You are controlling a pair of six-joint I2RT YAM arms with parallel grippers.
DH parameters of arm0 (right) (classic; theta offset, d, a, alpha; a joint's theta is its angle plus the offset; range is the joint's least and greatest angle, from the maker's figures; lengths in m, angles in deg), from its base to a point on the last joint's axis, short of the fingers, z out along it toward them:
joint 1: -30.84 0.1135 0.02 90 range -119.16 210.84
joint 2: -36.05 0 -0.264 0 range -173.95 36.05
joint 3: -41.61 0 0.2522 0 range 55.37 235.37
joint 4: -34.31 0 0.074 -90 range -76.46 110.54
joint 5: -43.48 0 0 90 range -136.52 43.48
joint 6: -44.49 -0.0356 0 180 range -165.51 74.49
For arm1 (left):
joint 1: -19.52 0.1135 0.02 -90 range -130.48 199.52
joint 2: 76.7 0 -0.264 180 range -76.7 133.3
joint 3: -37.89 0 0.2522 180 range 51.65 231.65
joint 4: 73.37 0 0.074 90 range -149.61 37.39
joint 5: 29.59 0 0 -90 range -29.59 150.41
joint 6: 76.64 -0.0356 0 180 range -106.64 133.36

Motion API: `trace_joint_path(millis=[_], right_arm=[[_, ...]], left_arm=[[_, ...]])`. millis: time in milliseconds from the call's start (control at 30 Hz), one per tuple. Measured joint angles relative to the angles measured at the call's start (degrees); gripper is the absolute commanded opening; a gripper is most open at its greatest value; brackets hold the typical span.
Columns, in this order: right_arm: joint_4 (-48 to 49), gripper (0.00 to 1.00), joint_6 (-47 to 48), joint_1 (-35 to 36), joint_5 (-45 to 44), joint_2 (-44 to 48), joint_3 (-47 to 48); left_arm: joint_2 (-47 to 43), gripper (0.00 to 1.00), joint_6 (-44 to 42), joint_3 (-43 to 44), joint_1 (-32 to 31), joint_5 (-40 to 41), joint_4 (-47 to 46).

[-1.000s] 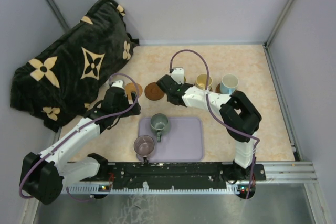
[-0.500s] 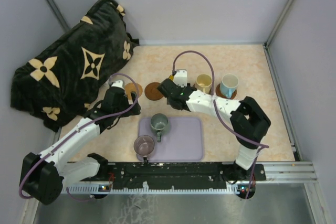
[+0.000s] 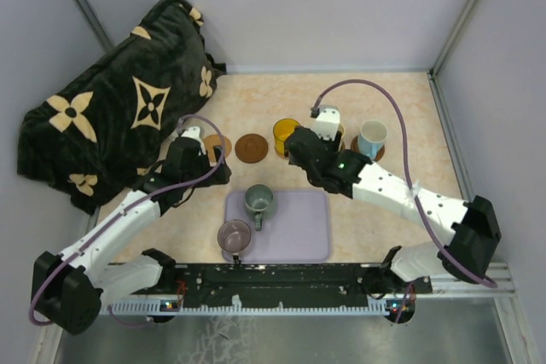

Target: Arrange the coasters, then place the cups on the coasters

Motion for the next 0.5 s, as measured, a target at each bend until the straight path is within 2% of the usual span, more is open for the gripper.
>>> trace_joint_path(millis=[233, 500], right_arm=[[-1.66, 0.64, -0.7, 0.0, -0.39, 6.4, -5.25], [-2.97, 0.65, -1.03, 0.0, -1.07, 9.4, -8.17]], left_arm=[[-0.44, 0.99, -0.31, 0.46, -0.11, -3.26, 1.92], [-4.13, 0.96, -0.33, 0.46, -2.4, -6.78, 4.5]])
